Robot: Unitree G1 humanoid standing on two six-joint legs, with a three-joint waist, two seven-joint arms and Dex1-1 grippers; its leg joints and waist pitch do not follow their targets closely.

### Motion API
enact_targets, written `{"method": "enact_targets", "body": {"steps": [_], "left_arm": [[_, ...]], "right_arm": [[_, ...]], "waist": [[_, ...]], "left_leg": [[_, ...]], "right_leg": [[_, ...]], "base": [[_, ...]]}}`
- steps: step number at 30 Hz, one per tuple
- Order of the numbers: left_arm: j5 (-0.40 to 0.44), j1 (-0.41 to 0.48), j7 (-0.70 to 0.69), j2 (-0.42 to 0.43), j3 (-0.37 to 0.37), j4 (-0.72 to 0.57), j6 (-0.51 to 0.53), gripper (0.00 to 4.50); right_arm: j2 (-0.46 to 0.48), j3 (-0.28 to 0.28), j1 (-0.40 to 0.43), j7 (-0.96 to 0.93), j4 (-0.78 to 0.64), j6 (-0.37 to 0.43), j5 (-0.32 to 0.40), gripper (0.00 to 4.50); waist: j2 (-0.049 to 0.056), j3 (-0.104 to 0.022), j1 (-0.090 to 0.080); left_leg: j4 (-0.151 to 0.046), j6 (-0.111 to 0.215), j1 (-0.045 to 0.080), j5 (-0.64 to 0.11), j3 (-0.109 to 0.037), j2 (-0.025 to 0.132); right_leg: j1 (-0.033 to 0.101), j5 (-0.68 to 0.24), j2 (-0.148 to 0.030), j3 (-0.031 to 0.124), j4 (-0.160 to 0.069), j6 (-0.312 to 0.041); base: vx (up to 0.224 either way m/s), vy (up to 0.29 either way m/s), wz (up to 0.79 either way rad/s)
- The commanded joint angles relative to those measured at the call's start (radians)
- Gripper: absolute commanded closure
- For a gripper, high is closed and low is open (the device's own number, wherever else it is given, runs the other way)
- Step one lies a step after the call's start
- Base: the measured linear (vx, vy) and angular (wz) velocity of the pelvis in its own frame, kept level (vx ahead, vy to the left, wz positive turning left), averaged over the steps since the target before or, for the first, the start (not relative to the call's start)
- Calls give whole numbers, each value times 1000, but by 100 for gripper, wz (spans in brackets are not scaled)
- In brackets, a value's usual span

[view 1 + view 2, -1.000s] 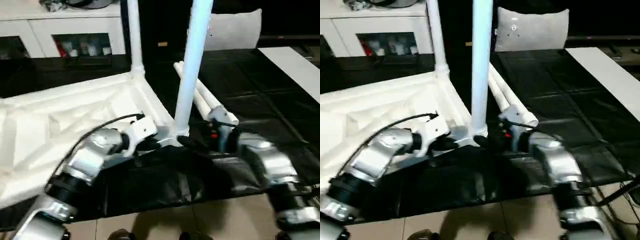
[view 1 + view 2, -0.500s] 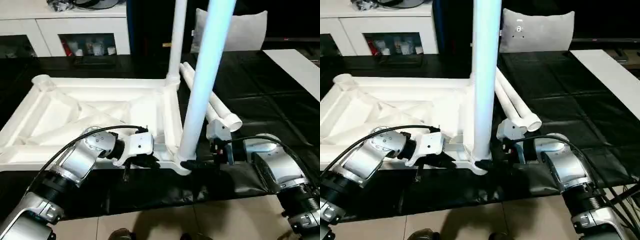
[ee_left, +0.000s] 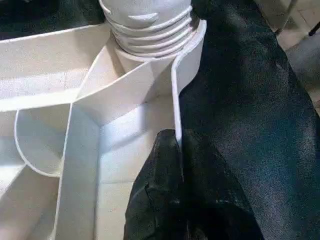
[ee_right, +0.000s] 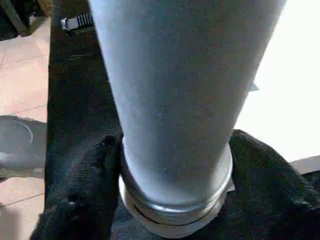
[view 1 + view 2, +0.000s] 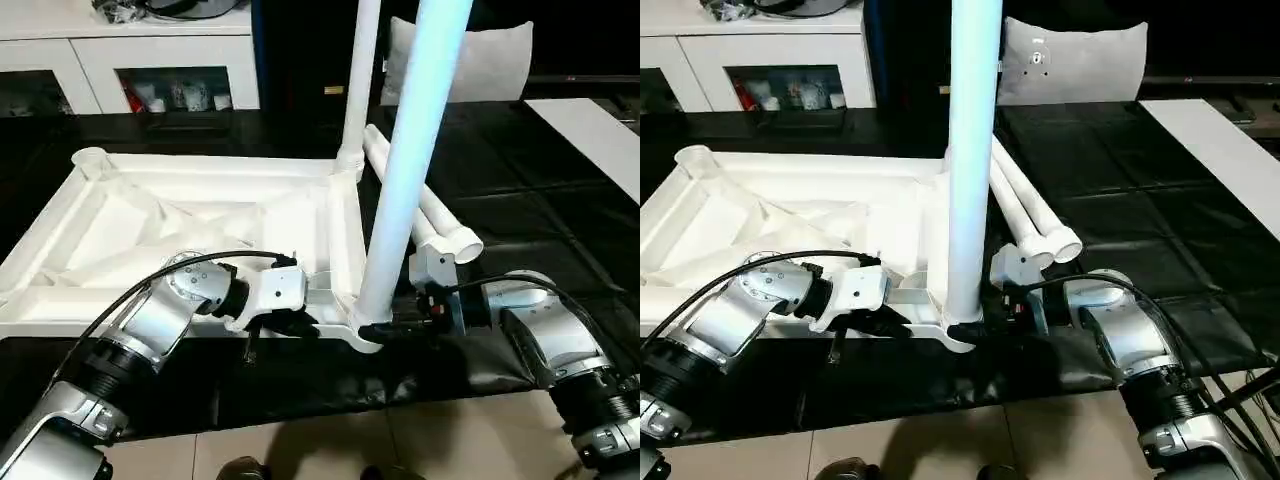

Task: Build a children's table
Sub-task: Rotate leg to tighten

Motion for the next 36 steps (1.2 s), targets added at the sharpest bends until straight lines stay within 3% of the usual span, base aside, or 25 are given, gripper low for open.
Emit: {"method": "enact_targets", "body": {"steps": [1, 8, 9, 12, 13, 14, 15, 16, 18, 20, 22, 25, 28, 31, 33, 36], "left_arm": [[-13, -31, -17, 3, 11, -15, -15, 450], [-28, -10, 92, -41, 58, -66, 141, 450], [-16, -7, 178, -83, 77, -83, 223, 450], [-14, -8, 255, -130, 98, -95, 285, 450], [-17, -10, 295, -159, 110, -99, 316, 450], [-13, -25, 411, -253, 132, -91, 382, 450], [-5, -34, 463, -295, 135, -80, 400, 450], [-5, -34, 463, -295, 135, -80, 400, 450], [32, -55, 586, -381, 135, -44, 418, 450], [48, -59, 625, -406, 135, -37, 420, 450], [60, -55, 646, -431, 122, -48, 425, 450], [62, -50, 637, -428, 113, -59, 428, 450], [80, -43, 615, -393, 104, -67, 422, 450], [77, -39, 591, -355, 118, -62, 405, 450], [72, -32, 557, -323, 119, -62, 383, 450], [70, -25, 518, -287, 111, -60, 355, 450]], "right_arm": [[6, -2, 0, 7, -4, 6, 24, 167], [95, -40, 0, -127, -24, 129, 57, 178], [159, -59, -20, -243, 3, 168, 42, 178], [213, -77, -38, -331, 30, 186, 35, 180], [237, -85, -48, -373, 47, 192, 31, 180], [310, -103, -81, -485, 105, 191, 16, 180], [348, -121, -98, -550, 134, 186, 14, 180], [348, -121, -98, -550, 134, 186, 14, 180], [402, -143, -128, -656, 175, 207, -5, 180], [408, -135, -131, -681, 183, 204, -29, 180], [414, -132, -125, -693, 181, 196, -42, 124], [411, -136, -118, -691, 173, 196, -41, 108], [393, -162, -101, -689, 158, 177, -39, 63], [344, -179, -69, -636, 105, 142, -18, 45], [303, -188, -48, -581, 68, 124, 1, 31], [259, -192, -34, -529, 47, 102, 9, 7]], "waist": [[0, -82, -1], [3, -80, -6], [2, -78, -13], [-3, -80, -27], [-3, -80, -33], [-7, -80, -40], [-6, -79, -45], [-7, -81, -49], [-10, -84, -50], [-9, -87, -46], [-8, -87, -40], [-7, -88, -34], [-2, -87, -34], [-1, -87, -32], [5, -86, -28], [3, -87, -28]], "left_leg": [[-72, 34, 12, -267, -12, 43], [-73, 18, 13, -273, -14, 42], [-73, 8, 13, -293, -15, 38], [-71, -3, 13, -291, -18, 34], [-70, 1, 11, -280, -18, 34], [-68, 4, 10, -272, -16, 35], [-67, 3, 10, -270, -16, 34], [-64, 5, 9, -267, -16, 31], [-62, 27, 5, -237, -12, 30], [-61, 38, 7, -217, -10, 30], [-62, 48, 5, -203, -9, 30], [-63, 57, 3, -195, -9, 32], [-65, 51, 5, -213, -10, 33], [-66, 51, 8, -232, -10, 34], [-67, 51, 7, -233, -12, 34], [-67, 51, 6, -235, -10, 35]], "right_leg": [[54, -379, -68, 45, -76, -182], [54, -396, -66, 43, -75, -184], [53, -444, -66, 41, -81, -164], [55, -493, -70, 36, -88, -141], [54, -486, -70, 37, -86, -141], [51, -471, -68, 38, -86, -147], [49, -468, -68, 37, -86, -154], [52, -476, -69, 34, -91, -152], [52, -443, -65, 37, -90, -147], [52, -404, -64, 39, -87, -155], [54, -378, -64, 39, -86, -156], [57, -358, -65, 39, -82, -157], [56, -357, -64, 38, -83, -160], [55, -374, -66, 38, -88, -151], [56, -368, -64, 37, -87, -148], [56, -352, -62, 37, -85, -157]], "base": [[0, 0, 0], [0, 0, 0], [0, 0, 0], [0, 0, 0], [0, 0, 0], [0, 0, 0], [0, 0, 0], [0, 0, 0], [0, 0, 0], [0, 0, 0], [0, 0, 0], [0, 0, 0], [0, 0, 0], [0, 0, 0], [0, 0, 0], [0, 0, 0]]}}
